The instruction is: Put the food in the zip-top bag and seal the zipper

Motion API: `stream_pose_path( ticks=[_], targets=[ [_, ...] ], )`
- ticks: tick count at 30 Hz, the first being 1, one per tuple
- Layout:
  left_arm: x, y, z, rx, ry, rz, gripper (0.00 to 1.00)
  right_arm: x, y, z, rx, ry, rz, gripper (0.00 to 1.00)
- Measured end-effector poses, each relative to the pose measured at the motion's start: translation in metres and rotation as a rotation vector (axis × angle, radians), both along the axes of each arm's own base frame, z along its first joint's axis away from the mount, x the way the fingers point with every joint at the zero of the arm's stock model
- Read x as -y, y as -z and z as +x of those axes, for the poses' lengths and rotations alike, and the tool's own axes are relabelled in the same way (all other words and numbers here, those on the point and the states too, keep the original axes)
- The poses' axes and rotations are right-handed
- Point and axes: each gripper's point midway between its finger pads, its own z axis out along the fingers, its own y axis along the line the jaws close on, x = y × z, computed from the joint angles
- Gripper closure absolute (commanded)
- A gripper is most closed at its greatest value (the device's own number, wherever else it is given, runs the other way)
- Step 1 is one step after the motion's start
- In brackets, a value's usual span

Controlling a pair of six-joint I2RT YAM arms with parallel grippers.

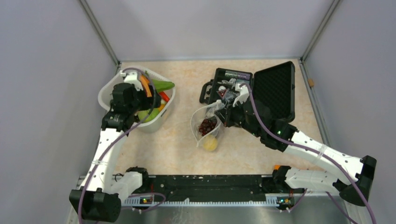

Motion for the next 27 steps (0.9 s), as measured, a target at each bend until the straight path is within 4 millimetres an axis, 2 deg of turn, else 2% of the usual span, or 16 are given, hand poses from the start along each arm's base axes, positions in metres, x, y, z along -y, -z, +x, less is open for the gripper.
stream_pose_path(
  ticks=[2,4,7,15,21,24,27],
  targets=[
    [0.036,0.015,-0.012,-0.024,0.200,-0.079,0.02,-0.001,0.001,0.000,-0.001,-0.003,-0.001,0.99],
    [0.063,0.019,-0.022,-0.036,0.344,-0.140,0.02,-0.002,0.002,0.000,-0.004,-0.006,-0.002,0.99],
    [0.088,0.021,-0.024,-0.042,0.486,-0.176,0.04,-0.003,0.001,-0.001,-0.005,-0.012,0.000,0.99],
    [0.100,0.071,0.005,-0.201,0.497,-0.137,0.05,-0.006,0.003,-0.003,-0.013,-0.028,-0.001,0.99],
    [0.118,0.088,0.026,-0.252,0.503,-0.063,0.08,-0.006,0.004,-0.003,-0.017,-0.031,-0.001,0.99],
    [0.120,0.102,0.028,-0.292,0.492,-0.039,0.07,-0.006,0.004,-0.003,-0.017,-0.029,-0.002,0.99],
    [0.122,0.104,0.028,-0.289,0.487,-0.008,0.09,-0.006,0.004,-0.003,-0.017,-0.027,-0.002,0.99]
  ],
)
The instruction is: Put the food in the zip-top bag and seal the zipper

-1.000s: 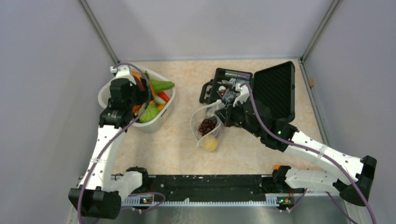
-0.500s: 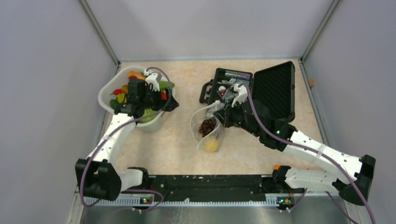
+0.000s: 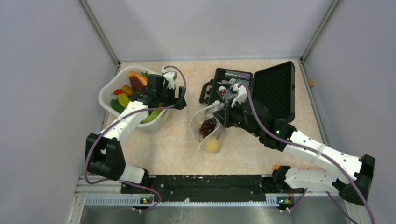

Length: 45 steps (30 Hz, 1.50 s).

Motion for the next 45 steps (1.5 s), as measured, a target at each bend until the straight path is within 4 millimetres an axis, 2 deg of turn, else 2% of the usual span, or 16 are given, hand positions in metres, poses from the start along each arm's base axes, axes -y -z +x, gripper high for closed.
stream_pose_path(
  ticks=[3,6,10,14,18,20,22,26,28,30,32,34,37,39,41,45],
  targets=[
    [0.006,-0.001,-0.002,0.000,0.021,0.007,0.14,0.000,0.000,0.000,0.000,0.000,0.000,0.99],
    [0.020,-0.004,-0.004,-0.004,0.067,-0.013,0.14,0.000,0.000,0.000,-0.001,0.001,0.000,0.99],
    [0.063,-0.011,-0.009,-0.006,0.172,-0.033,0.14,0.000,0.000,0.000,-0.003,0.005,0.002,0.99],
    [0.101,-0.014,-0.026,-0.039,0.255,-0.092,0.10,0.003,-0.001,0.000,-0.004,0.010,0.003,0.99],
    [0.103,-0.020,-0.029,-0.035,0.240,-0.101,0.07,0.010,-0.003,-0.001,0.003,0.029,0.003,0.99],
    [0.099,-0.032,-0.029,-0.007,0.230,-0.107,0.06,0.012,-0.003,-0.001,0.004,0.036,0.001,0.99],
    [0.097,-0.053,-0.030,0.042,0.227,-0.126,0.06,0.012,-0.002,-0.001,0.004,0.039,-0.001,0.99],
    [0.091,-0.115,-0.039,0.197,0.234,-0.185,0.09,0.012,-0.001,0.000,0.002,0.039,-0.003,0.99],
    [0.078,-0.145,-0.041,0.293,0.187,-0.192,0.09,0.011,0.000,0.000,0.000,0.039,-0.006,0.99],
    [0.056,-0.170,-0.039,0.384,0.087,-0.176,0.10,0.011,0.002,0.000,-0.003,0.038,-0.011,0.99],
    [0.016,-0.185,-0.027,0.454,-0.085,-0.152,0.10,0.010,0.002,0.000,-0.004,0.037,-0.012,0.99],
    [-0.028,-0.184,-0.012,0.471,-0.265,-0.130,0.11,0.010,0.003,0.000,-0.005,0.034,-0.012,0.99],
    [-0.095,-0.155,0.003,0.428,-0.521,-0.085,0.10,0.009,0.003,0.000,-0.006,0.031,-0.012,0.99],
    [-0.126,-0.126,0.007,0.372,-0.647,-0.051,0.13,0.009,0.002,-0.001,-0.007,0.027,-0.011,0.99],
    [-0.144,-0.100,0.009,0.308,-0.726,-0.028,0.16,0.008,0.003,-0.001,-0.008,0.023,-0.010,0.99],
    [-0.161,-0.067,0.022,0.219,-0.824,-0.029,0.22,0.007,0.003,-0.003,-0.012,0.012,-0.008,0.99]
  ],
)
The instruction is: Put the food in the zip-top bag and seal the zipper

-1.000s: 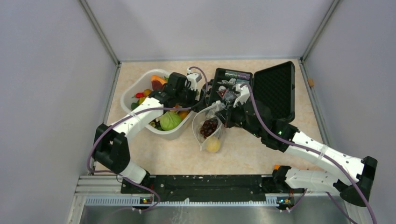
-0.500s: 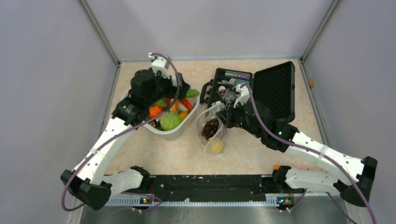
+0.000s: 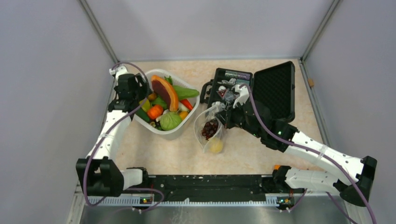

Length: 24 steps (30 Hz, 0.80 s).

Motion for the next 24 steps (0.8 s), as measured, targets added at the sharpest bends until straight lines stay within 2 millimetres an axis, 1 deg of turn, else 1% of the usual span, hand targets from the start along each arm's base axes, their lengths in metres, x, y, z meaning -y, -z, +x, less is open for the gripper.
stream_pose_path(
  ticks=[4,6,9,13,16,18,20,24],
  targets=[
    [-0.008,0.021,0.013,-0.038,-0.045,-0.012,0.26,-0.001,0.000,-0.001,-0.006,-0.003,0.006,0.99],
    [-0.009,0.031,0.021,-0.051,-0.055,-0.021,0.29,-0.001,0.000,-0.001,-0.008,-0.003,0.008,0.99],
    [-0.006,0.050,0.033,-0.098,-0.052,-0.049,0.30,-0.001,0.000,-0.001,-0.011,-0.003,0.011,0.99],
    [-0.001,0.067,0.042,-0.132,-0.040,-0.082,0.34,-0.001,0.000,-0.001,-0.011,-0.003,0.011,0.98],
    [0.002,0.073,0.048,-0.133,-0.036,-0.098,0.36,-0.001,0.000,-0.001,-0.011,-0.003,0.011,0.98],
    [0.003,0.074,0.053,-0.124,-0.035,-0.108,0.39,-0.001,0.000,-0.001,-0.011,-0.003,0.011,0.99],
    [0.005,0.078,0.057,-0.122,-0.035,-0.118,0.44,-0.001,0.000,-0.001,-0.011,-0.003,0.011,0.98],
    [0.005,0.083,0.062,-0.122,-0.031,-0.131,0.48,-0.001,0.000,-0.001,-0.011,-0.002,0.010,0.98]
  ],
)
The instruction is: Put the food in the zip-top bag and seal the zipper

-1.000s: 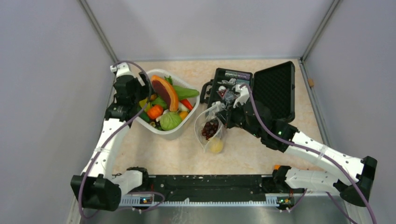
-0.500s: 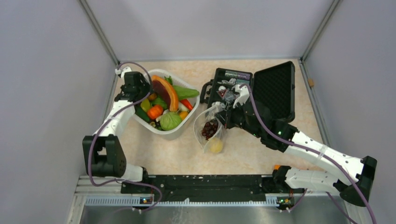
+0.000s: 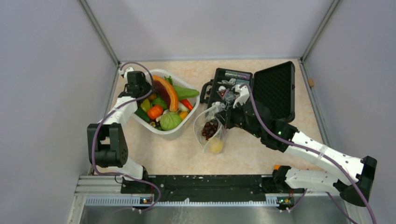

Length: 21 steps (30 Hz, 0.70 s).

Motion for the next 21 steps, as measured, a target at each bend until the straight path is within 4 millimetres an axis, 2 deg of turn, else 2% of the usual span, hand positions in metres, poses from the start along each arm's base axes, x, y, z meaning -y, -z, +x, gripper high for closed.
stream_pose_path(
  ticks=[2,4,10,13,16,21],
  targets=[
    [-0.004,0.000,0.001,0.004,-0.008,-0.003,0.56,0.000,0.000,0.000,0.000,0.000,0.000,0.98],
    [-0.007,0.000,0.002,0.008,-0.016,-0.015,0.58,0.000,0.000,0.000,0.000,0.000,0.000,0.98],
    [-0.002,-0.005,-0.005,0.016,0.016,-0.041,0.85,0.000,0.000,0.000,-0.002,0.001,0.002,0.98],
    [-0.001,-0.027,-0.015,0.066,0.034,-0.032,0.92,0.000,0.000,0.000,-0.003,0.001,0.003,0.98],
    [-0.001,-0.059,-0.024,0.144,0.048,-0.014,0.94,0.000,0.000,0.000,-0.005,0.002,0.005,0.98],
    [0.005,-0.100,-0.045,0.239,0.090,-0.010,0.96,0.000,0.000,0.000,-0.006,0.002,0.007,0.98]
  ],
)
